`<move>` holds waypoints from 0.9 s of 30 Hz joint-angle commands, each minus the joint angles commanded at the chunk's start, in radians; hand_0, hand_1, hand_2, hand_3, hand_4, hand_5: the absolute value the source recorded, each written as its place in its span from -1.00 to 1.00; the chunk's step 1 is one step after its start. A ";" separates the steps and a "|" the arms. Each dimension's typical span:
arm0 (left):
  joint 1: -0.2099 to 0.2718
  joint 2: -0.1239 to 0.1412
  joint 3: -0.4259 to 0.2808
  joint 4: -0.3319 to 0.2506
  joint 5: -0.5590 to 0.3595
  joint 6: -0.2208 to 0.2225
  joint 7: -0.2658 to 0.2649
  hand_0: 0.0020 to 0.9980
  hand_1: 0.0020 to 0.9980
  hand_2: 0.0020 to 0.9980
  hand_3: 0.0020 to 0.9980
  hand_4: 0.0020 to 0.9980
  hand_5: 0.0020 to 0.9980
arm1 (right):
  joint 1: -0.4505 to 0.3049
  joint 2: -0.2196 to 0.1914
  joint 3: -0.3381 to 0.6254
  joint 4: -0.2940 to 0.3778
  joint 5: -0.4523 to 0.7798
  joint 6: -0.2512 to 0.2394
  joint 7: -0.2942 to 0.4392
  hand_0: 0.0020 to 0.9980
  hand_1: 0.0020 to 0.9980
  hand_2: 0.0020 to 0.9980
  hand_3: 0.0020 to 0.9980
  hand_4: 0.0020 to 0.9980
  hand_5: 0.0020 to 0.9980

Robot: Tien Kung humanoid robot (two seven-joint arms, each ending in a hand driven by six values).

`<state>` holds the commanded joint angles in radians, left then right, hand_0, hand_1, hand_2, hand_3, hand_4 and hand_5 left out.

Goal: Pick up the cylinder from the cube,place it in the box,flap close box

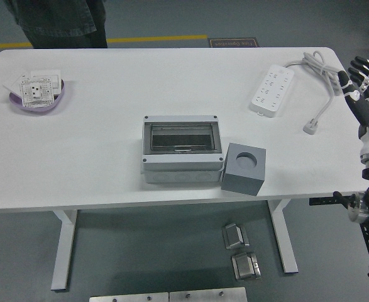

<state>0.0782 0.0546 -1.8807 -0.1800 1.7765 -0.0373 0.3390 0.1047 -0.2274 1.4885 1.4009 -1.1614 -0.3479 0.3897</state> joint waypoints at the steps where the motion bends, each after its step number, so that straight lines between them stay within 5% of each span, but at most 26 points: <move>1: 0.000 0.002 0.001 0.000 -0.001 0.000 0.000 0.35 0.38 0.20 0.43 -0.02 -1.00 | 0.001 0.002 0.000 0.000 -0.001 0.000 0.000 0.62 0.48 0.49 0.43 0.93 -0.10; 17: 0.003 0.014 0.016 0.000 -0.010 0.000 0.000 0.35 0.38 0.20 0.43 -0.02 -1.00 | -0.010 0.006 0.009 0.004 -0.002 0.002 0.002 0.62 0.48 0.49 0.43 0.93 -0.09; 27: 0.008 0.001 -0.035 0.000 0.043 -0.006 -0.003 0.35 0.38 0.20 0.43 -0.02 -1.00 | -0.018 0.002 0.024 0.019 0.002 0.003 0.006 0.61 0.48 0.49 0.43 0.93 -0.08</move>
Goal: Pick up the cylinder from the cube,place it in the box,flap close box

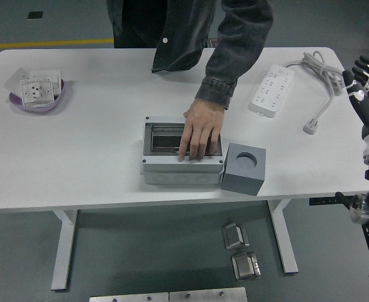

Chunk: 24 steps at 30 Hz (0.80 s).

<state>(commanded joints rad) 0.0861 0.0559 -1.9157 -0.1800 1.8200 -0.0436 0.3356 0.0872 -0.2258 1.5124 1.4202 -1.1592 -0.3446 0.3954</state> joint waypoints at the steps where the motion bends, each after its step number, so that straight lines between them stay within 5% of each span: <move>1: 0.001 -0.001 -0.004 0.000 0.004 0.000 0.000 0.35 0.38 0.20 0.43 -0.02 -1.00 | 0.000 0.000 0.001 0.000 0.001 0.000 0.000 0.61 0.48 0.49 0.43 0.93 -0.08; 24: 0.000 -0.017 -0.004 0.000 0.001 0.001 0.002 0.35 0.38 0.20 0.43 -0.02 -0.99 | 0.007 -0.004 0.021 -0.014 -0.002 0.010 -0.006 0.61 0.48 0.49 0.43 0.94 -0.05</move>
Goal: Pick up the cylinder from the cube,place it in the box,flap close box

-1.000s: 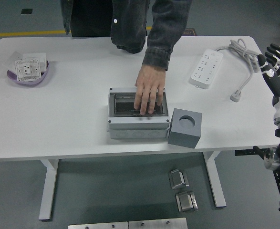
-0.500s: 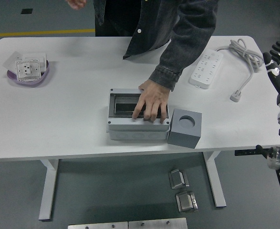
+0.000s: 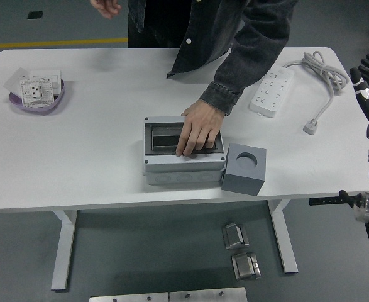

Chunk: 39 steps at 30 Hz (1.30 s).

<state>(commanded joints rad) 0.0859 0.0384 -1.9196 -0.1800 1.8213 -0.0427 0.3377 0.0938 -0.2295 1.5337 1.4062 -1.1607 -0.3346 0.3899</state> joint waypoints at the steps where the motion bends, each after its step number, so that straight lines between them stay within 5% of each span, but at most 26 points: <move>1: 0.000 0.000 0.001 0.000 -0.001 0.000 0.000 0.35 0.38 0.20 0.43 -0.02 -0.99 | 0.000 -0.001 0.001 -0.001 0.001 0.001 -0.001 0.61 0.48 0.49 0.43 0.94 -0.05; 39: 0.005 -0.014 0.050 0.000 -0.063 0.007 -0.002 0.35 0.38 0.19 0.42 -0.02 -0.99 | -0.016 0.004 0.008 -0.003 0.002 0.006 -0.001 0.62 0.48 0.50 0.44 0.95 0.00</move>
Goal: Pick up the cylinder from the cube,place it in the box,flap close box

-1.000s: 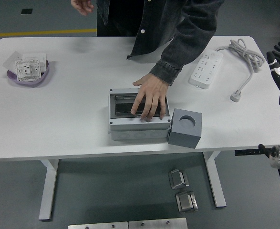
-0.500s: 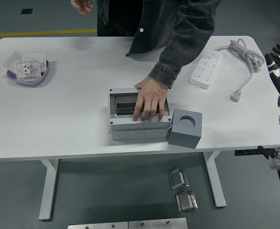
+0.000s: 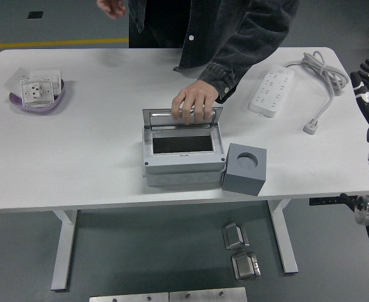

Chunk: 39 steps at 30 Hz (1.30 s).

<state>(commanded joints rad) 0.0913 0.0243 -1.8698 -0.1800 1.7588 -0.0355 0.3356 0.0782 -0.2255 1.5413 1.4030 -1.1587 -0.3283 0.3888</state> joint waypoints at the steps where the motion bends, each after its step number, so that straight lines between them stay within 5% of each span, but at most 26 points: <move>1: 0.000 -0.001 0.000 0.000 0.000 0.000 0.000 0.35 0.38 0.19 0.42 -0.02 -0.99 | -0.001 0.001 0.001 0.000 0.000 0.000 0.000 0.62 0.48 0.50 0.44 0.95 0.00; 39: 0.013 -0.002 -0.011 0.000 0.048 -0.011 0.006 0.35 0.38 0.19 0.42 -0.02 -0.97 | -0.015 0.007 0.054 0.007 -0.012 -0.005 -0.010 0.62 0.48 0.51 0.45 0.95 0.02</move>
<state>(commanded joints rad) 0.1046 0.0221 -1.8811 -0.1800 1.8071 -0.0469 0.3421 0.0635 -0.2187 1.5950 1.4104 -1.1703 -0.3334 0.3790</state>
